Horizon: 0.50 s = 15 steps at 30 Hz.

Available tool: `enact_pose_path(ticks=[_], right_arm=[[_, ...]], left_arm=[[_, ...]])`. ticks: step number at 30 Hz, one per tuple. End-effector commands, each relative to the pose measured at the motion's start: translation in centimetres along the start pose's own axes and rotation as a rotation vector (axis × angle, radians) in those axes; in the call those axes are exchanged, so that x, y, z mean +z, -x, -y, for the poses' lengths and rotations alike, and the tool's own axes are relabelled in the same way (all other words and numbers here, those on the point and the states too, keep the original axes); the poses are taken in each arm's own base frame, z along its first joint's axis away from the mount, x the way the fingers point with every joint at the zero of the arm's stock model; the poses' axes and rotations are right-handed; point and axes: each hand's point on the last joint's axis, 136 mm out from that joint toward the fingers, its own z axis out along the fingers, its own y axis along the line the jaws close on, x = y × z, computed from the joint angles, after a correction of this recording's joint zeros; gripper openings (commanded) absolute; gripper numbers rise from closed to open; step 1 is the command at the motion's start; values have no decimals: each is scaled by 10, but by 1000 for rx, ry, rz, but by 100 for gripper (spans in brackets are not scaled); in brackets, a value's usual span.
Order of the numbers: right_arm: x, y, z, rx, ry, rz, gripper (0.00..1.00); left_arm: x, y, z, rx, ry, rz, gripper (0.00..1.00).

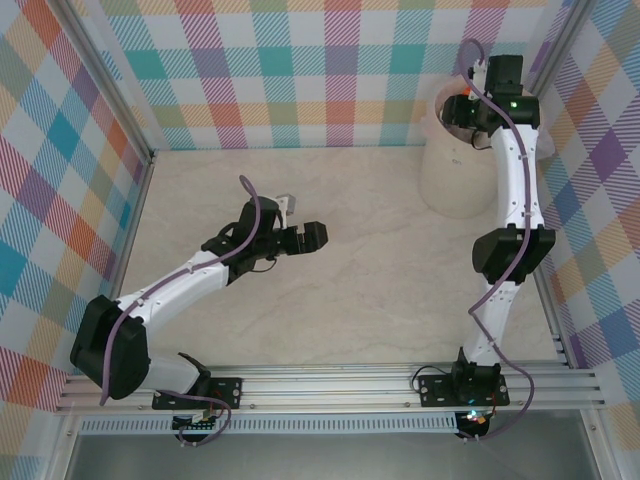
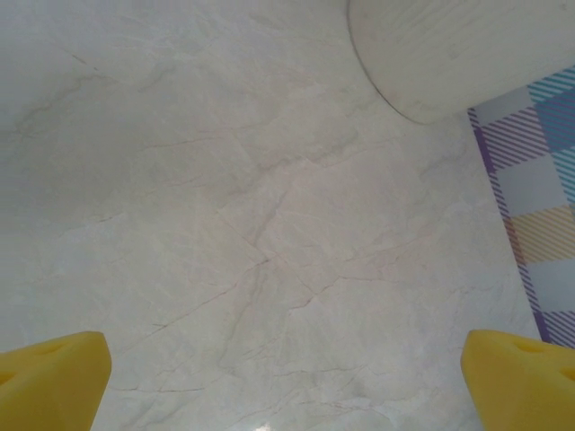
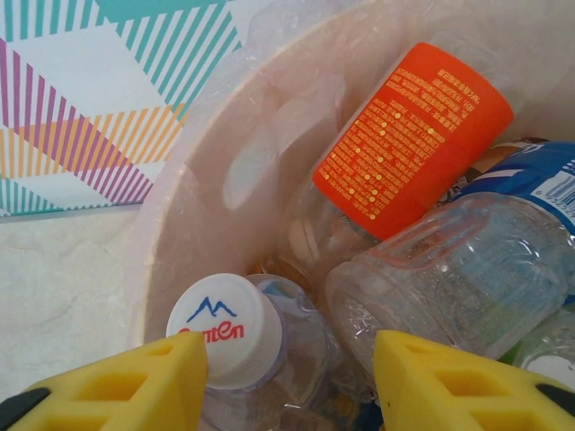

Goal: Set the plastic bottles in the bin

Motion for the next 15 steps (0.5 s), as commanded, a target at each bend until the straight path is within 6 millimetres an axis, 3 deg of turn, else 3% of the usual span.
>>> enact_pose_path(ticks=[1,5,7,15], right_arm=[[-54,15,-9,-23,-3,58,54],[-93,15,-19,-25,33,102,56],[-110,10,-24,-19,53,120,58],[-159,-35,-39,63,157,269,71]], left_arm=[[-21,16,-4,3,65,68,100],[-50,31,-18,42,178,153,100],[-68,37,-35,49,288,203,100],[-154,69,-105,-31,760,433,100]])
